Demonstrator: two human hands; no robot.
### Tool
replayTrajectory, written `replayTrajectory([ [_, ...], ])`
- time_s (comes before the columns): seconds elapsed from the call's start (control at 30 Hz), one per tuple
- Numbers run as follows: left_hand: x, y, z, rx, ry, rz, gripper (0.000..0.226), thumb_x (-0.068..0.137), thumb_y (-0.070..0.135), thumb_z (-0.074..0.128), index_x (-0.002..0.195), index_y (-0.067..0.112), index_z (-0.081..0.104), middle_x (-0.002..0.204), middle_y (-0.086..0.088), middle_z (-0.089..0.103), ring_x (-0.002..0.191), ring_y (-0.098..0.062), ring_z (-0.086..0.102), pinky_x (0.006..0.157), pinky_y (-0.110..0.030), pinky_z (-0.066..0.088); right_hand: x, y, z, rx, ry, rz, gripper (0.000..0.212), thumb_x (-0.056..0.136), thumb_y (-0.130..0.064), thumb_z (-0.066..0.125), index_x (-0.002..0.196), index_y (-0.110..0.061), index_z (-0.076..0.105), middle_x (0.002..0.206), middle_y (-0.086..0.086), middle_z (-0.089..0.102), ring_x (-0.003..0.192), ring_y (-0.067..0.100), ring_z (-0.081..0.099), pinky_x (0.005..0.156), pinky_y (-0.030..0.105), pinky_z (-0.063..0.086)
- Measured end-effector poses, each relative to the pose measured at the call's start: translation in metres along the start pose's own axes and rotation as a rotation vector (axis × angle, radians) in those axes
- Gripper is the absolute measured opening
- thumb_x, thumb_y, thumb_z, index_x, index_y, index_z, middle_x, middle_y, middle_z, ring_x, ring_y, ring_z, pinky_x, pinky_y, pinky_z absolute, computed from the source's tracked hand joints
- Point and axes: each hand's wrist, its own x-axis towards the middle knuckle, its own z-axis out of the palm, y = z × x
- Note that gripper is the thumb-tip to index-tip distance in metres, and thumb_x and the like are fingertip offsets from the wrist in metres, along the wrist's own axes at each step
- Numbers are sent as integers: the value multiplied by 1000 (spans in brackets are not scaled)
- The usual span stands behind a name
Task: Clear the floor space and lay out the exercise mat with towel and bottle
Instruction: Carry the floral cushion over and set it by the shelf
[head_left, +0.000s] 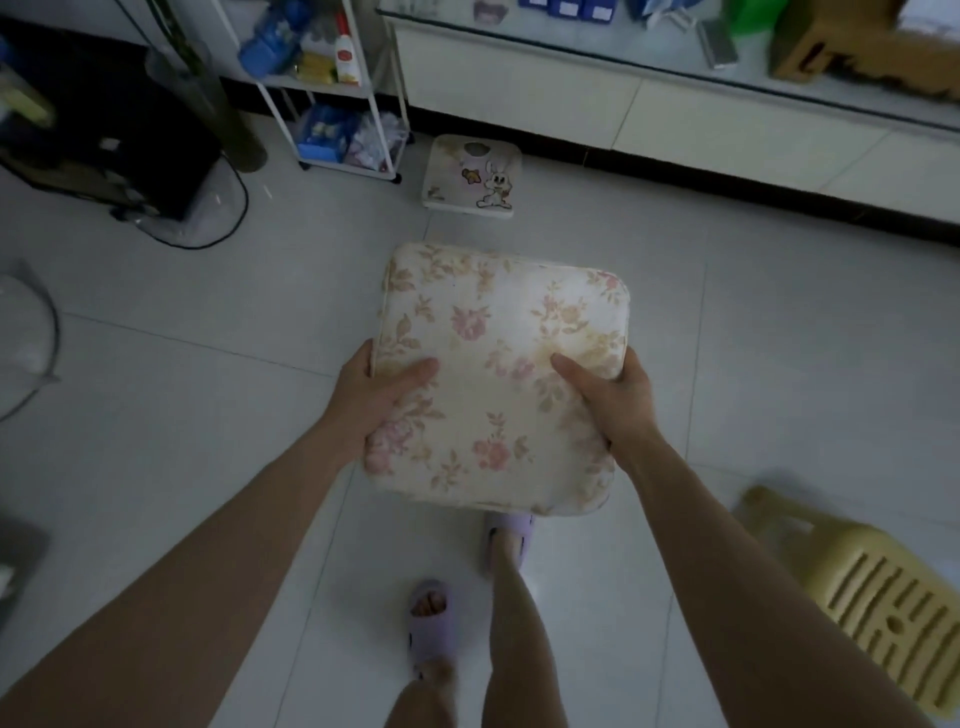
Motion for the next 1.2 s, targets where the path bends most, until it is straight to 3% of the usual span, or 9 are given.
replayTrajectory([
  [0.1,43,25,17,-17,49,-25,49,74,23,79,118,22,56,100,10,67,75,3,69,59,-15,54,56,-34,4,-41,-30,16,70,65,-41,84,127,-27,54,112,-6,66,100,19,66,86,45,57],
  [0.4,151,65,32,-39,86,-64,55,72,27,80,122,21,57,108,4,69,92,-12,70,71,-25,58,168,-81,33,-126,-44,38,81,61,-50,84,131,-31,50,117,-8,63,105,20,63,91,46,55],
  [0.5,185,69,29,-32,78,-106,58,70,29,81,122,21,57,108,4,69,91,-13,70,72,-28,58,198,-83,49,-118,-46,62,83,59,-51,85,131,-30,50,117,-8,64,105,20,64,91,46,55],
  [0.73,286,81,10,-6,38,-178,56,72,26,80,122,21,56,108,4,69,84,-8,71,63,-21,57,275,-83,103,-130,-12,130,82,57,-54,83,128,-30,50,114,-9,64,104,20,63,91,47,54],
  [0.83,335,80,-4,16,27,-216,58,71,27,81,123,21,56,109,2,69,88,-12,71,68,-26,58,311,-77,133,-120,10,153,72,62,-50,83,123,-31,52,110,-10,64,102,18,64,90,46,55],
  [0.93,378,74,-14,42,32,-243,56,71,27,81,121,21,56,107,2,70,86,-13,72,70,-30,59,343,-69,159,-119,23,172,78,56,-55,83,124,-31,53,111,-9,65,102,20,65,88,46,56],
  [1.2,476,59,-28,103,12,-242,46,74,23,79,115,20,58,101,5,70,80,-7,70,59,-19,55,418,-44,209,-92,79,199,72,63,-48,83,126,-31,52,110,-9,65,101,17,64,87,44,56],
])
